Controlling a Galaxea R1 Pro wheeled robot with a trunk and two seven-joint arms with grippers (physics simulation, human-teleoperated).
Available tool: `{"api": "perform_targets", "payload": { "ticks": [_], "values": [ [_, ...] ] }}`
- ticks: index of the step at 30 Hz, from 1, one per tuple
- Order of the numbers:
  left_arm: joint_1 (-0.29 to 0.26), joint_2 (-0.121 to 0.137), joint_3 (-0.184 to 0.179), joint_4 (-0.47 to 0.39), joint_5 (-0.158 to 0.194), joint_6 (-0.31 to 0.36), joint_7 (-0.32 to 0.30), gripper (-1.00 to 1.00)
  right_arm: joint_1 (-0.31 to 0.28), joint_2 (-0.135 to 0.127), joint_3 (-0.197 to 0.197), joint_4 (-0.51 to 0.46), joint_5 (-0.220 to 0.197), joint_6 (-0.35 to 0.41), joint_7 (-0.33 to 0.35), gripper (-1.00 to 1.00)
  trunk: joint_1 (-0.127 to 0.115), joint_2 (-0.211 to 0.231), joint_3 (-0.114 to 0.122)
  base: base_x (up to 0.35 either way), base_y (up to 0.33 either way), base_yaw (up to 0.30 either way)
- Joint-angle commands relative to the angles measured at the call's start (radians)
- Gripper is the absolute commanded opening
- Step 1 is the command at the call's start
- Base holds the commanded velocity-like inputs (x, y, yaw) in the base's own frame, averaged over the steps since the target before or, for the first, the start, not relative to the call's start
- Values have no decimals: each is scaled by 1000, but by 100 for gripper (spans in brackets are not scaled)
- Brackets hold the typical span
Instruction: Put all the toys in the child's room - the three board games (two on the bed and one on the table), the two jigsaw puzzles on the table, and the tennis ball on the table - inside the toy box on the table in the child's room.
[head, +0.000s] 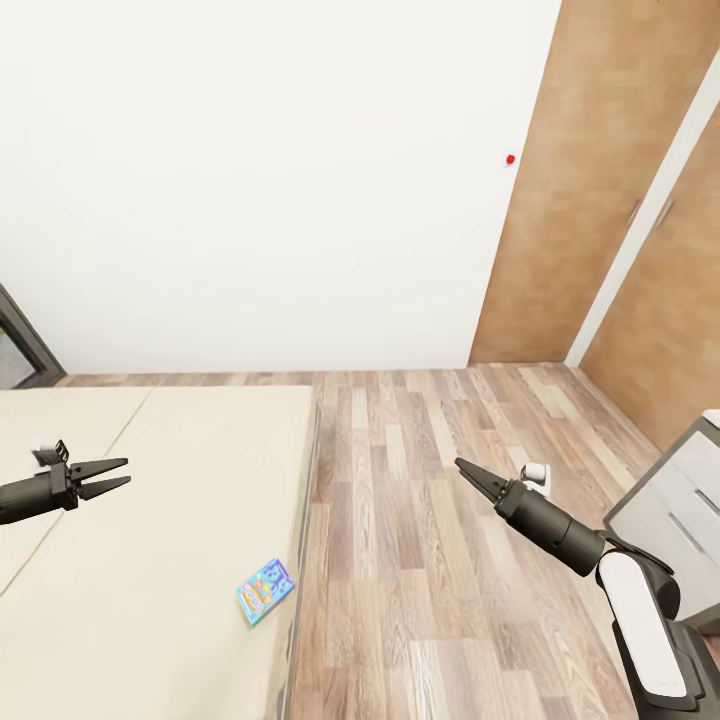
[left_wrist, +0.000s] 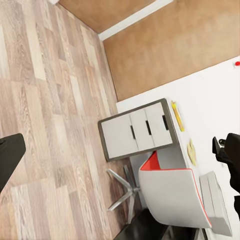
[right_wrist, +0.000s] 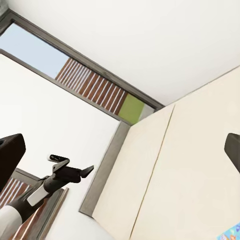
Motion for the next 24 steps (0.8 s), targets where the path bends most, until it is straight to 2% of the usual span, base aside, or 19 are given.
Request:
{"api": "perform_targets", "payload": {
  "ticks": [1, 24],
  "values": [
    [-1, 0, 0, 0, -1, 11, -4, 100, -1, 0, -1, 0, -1, 6, 2, 100, 1, -2, 0, 0, 0, 0],
    [-1, 0, 0, 0, -1, 11, -4, 100, -1, 0, -1, 0, -1, 5, 1, 100, 1, -2, 38, 0, 0, 0]
  ]
}}
